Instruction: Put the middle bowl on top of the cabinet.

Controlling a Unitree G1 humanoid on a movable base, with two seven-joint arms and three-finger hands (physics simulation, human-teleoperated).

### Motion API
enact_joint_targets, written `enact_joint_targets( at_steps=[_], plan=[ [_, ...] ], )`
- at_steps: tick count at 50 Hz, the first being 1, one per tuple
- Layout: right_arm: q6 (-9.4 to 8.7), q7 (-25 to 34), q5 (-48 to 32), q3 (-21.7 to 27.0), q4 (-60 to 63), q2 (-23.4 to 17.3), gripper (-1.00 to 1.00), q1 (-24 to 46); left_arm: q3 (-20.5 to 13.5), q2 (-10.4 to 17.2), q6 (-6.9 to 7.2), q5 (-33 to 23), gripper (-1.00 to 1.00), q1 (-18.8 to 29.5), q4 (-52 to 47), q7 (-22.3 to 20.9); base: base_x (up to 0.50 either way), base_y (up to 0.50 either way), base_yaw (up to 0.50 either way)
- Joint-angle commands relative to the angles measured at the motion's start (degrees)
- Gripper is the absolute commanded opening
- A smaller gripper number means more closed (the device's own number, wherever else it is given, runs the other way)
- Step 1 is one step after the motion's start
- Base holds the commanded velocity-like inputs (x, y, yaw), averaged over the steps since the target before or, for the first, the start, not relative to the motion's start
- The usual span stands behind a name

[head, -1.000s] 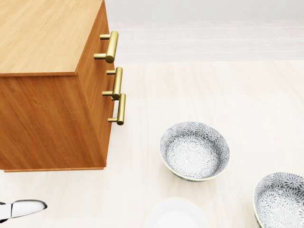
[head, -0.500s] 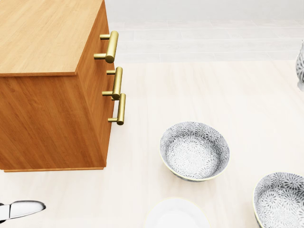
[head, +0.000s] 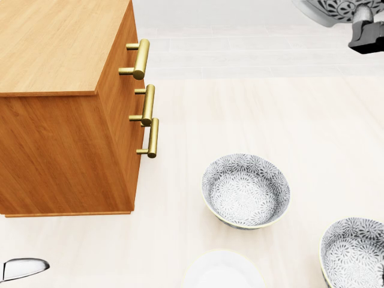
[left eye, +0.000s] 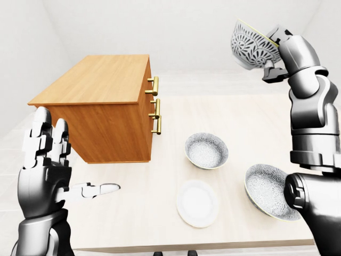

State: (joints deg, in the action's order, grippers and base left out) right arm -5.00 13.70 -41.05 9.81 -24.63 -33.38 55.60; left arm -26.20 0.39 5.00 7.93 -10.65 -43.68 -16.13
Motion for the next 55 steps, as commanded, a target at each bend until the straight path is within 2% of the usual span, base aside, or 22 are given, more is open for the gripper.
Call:
enact_joint_targets(
  at_steps=[1,6,9,12,15,22,30,37,39,41,44,49,55],
  plan=[
    [0.0,-5.3,-5.3,-4.6,-8.9,6.1,-1.0,12.6,0.3,0.0,0.0,-1.5,1.0,-1.2,2.4,-1.7,0.0,0.0,0.0],
    [0.0,-10.5,-5.7,-6.4,-20.6,11.3,-1.0,21.2,-1.7,0.2,0.0,-0.1,1.0,-1.4,3.2,-3.0,0.0,0.0,0.0],
    [0.0,-13.9,-6.2,-7.7,-27.4,13.5,-1.0,24.8,0.4,0.2,0.0,-3.0,1.0,-1.1,5.5,-3.3,0.0,0.0,0.0],
    [0.0,-15.6,-6.5,-8.3,-31.2,14.4,-1.0,27.0,1.1,-0.2,0.0,-3.8,1.0,-1.6,6.0,-3.5,0.0,0.0,0.0],
    [0.0,-17.4,-6.3,-8.3,-38.1,15.6,-1.0,32.8,1.0,0.1,0.0,-4.2,1.0,-2.0,6.9,-4.3,0.0,0.0,0.0],
    [0.0,-17.6,-5.8,-8.7,-45.1,17.5,-1.0,40.8,0.4,0.0,0.0,-5.3,1.0,-2.8,7.8,-5.1,0.0,0.0,0.0],
    [0.0,-16.1,-6.3,-10.1,-46.9,20.8,-1.0,45.4,-0.1,-0.7,0.0,-5.4,1.0,-3.8,6.5,-5.9,0.0,0.0,0.0],
    [0.0,-13.2,-4.9,-9.3,-47.5,24.5,-1.0,48.9,-2.3,-1.4,0.0,-4.4,1.0,-5.3,6.9,-7.4,0.0,0.0,0.0],
    [0.0,-12.6,-4.6,-9.5,-47.6,25.7,-1.0,48.8,-2.9,-1.9,0.0,-5.5,1.0,-5.1,8.1,-6.6,0.0,0.0,0.0],
    [0.0,-13.3,-4.5,-9.5,-48.1,26.7,-1.0,49.2,-2.9,-2.2,-1.27,-5.5,1.0,-5.4,9.1,-7.1,0.0,0.0,0.0],
    [0.0,-13.4,-4.6,-10.0,-48.5,28.3,-1.0,49.2,-3.7,-2.1,-1.63,-4.9,1.0,-5.8,9.4,-7.7,0.0,0.0,0.0],
    [0.0,-14.0,-5.2,-10.9,-49.1,30.8,-1.0,49.2,-5.8,-1.6,-1.19,-3.1,1.0,-5.3,10.0,-8.4,0.0,0.0,0.0],
    [0.0,-14.2,-5.8,-11.4,-49.6,32.6,-1.0,49.6,-7.0,-1.2,-3.26,-3.0,1.0,-4.4,13.5,-8.9,0.0,0.0,0.0]
  ],
)
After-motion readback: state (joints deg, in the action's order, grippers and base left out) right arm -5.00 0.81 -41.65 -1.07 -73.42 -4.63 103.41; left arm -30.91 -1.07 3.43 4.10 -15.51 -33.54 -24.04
